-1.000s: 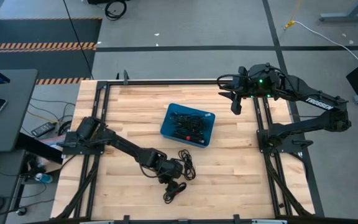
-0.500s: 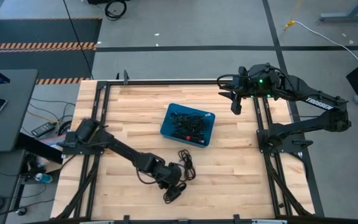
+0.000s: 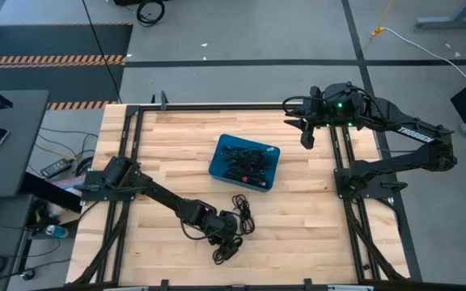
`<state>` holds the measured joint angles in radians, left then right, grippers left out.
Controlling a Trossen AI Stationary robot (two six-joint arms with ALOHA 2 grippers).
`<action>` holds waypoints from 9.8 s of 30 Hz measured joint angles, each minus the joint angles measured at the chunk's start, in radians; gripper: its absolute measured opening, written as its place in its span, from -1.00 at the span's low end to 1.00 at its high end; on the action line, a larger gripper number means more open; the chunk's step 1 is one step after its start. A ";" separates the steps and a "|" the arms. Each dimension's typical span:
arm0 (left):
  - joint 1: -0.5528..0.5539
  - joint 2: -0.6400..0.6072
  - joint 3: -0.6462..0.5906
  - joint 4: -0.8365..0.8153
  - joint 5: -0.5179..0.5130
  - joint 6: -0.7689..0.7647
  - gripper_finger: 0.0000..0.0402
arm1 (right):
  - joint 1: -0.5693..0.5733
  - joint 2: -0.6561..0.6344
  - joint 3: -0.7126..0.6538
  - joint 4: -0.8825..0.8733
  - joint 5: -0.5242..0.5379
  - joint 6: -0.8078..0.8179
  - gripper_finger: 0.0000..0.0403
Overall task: Pick and place USB-C Cables
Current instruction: Put the black charger cable into the blue bin
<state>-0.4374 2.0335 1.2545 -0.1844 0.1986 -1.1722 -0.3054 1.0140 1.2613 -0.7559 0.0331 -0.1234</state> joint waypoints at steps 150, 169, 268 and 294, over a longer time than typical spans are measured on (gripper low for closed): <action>0.472 -0.230 0.765 -1.126 -0.572 0.983 -0.06 | 0.296 0.019 -0.001 -0.078 -0.236 0.621 -0.46; 0.456 -0.230 0.765 -1.378 -0.573 1.022 -0.05 | 0.571 0.372 -0.001 -0.152 -0.059 1.084 -0.32; 0.433 -0.237 0.764 -1.338 -0.580 1.080 -0.06 | 0.597 0.768 -0.401 0.874 -0.025 1.202 0.03; 0.435 -0.237 0.764 -1.308 -0.580 1.082 -0.06 | 0.610 0.769 -0.401 0.917 -0.087 1.202 0.02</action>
<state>-0.0029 1.7969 2.0186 -1.4925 -0.3811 -0.0902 0.3045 1.7832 0.8600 0.1608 -0.0536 1.0788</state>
